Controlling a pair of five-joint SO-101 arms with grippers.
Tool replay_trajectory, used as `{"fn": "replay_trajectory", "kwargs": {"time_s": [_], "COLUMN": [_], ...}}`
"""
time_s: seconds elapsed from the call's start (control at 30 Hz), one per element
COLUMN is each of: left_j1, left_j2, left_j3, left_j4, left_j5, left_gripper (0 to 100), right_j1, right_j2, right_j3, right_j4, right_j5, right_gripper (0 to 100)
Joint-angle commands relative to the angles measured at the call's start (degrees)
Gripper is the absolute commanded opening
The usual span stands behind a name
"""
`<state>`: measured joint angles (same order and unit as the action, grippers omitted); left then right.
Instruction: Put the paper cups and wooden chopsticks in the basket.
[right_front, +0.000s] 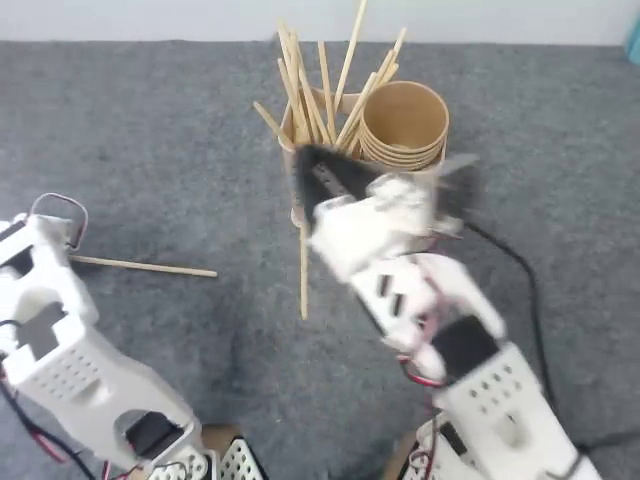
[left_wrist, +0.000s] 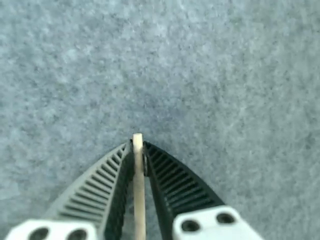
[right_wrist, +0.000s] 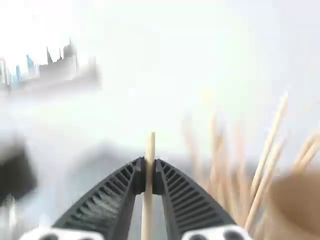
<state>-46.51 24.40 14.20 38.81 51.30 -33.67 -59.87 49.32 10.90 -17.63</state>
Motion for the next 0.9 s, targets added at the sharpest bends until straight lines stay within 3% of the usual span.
{"fn": "replay_trajectory", "kwargs": {"time_s": [0.0,0.13,0.4,0.5,0.73,0.87], "left_j1": [1.5,1.5,1.4,1.4,1.4,1.4], "left_j2": [-1.0,-1.0,-1.0,-1.0,-1.0,-1.0], "left_j3": [-1.2,-1.1,-1.1,-1.1,-1.1,-1.1], "left_j4": [0.2,0.2,0.2,0.2,0.2,0.2], "left_j5": [-0.4,-0.4,-0.4,-0.4,-0.4,-0.4], "left_gripper": [1,1,1,1,1,1], "right_j1": [3.0,4.2,4.7,4.7,8.6,11.6], "right_j2": [-5.7,-4.6,12.1,19.6,33.3,36.1], "right_j3": [-1.2,-5.9,-17.1,-18.5,-18.3,-18.3], "right_j4": [-10.1,-17.3,-33.9,-42.9,-52.1,-51.7], "right_j5": [-1.1,2.5,25.7,30.9,31.5,25.2], "right_gripper": [0.7,0.7,0.7,0.7,0.7,0.7]}}
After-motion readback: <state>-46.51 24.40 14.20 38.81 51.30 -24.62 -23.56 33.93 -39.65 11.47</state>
